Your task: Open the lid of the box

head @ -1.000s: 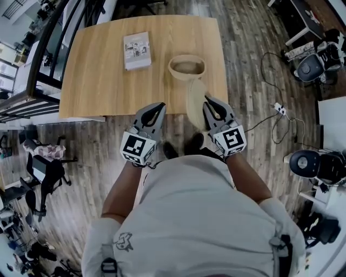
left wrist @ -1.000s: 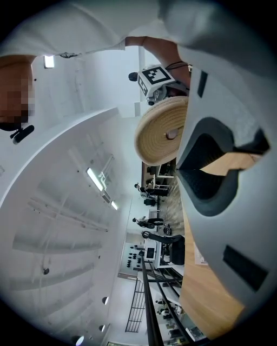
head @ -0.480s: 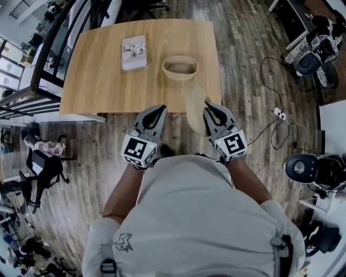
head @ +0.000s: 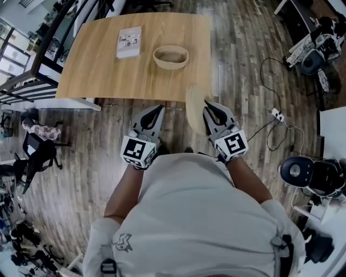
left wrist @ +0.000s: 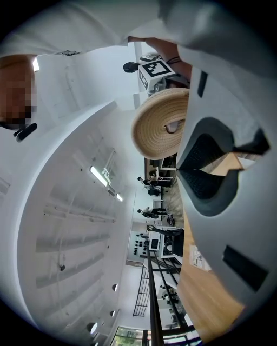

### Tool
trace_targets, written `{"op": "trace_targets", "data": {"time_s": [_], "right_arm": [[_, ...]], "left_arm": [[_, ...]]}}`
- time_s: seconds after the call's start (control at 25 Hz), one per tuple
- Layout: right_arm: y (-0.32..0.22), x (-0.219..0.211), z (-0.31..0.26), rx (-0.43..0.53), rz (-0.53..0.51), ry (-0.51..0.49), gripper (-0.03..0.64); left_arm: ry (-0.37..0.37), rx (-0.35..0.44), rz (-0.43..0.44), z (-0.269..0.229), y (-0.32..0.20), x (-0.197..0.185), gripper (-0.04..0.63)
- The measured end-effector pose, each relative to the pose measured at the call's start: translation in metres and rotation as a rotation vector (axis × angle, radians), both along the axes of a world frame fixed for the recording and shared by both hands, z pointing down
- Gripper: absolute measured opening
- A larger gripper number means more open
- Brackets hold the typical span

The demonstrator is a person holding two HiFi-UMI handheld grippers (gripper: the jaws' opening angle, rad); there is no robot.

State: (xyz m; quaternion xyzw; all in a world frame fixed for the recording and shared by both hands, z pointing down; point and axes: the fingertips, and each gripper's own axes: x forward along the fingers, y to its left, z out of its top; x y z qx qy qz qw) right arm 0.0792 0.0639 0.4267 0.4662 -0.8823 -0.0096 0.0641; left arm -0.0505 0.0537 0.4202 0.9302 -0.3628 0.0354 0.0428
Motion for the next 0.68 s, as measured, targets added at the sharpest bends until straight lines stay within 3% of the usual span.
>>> {"op": "trace_targets", "data": {"time_s": [0.68], "right_arm": [[0.035,0.035,-0.004,0.015,-0.018,-0.002,0.034]], "left_arm": [[-0.016,0.002,-0.013,-0.003,0.039,0.036,0.005]]}}
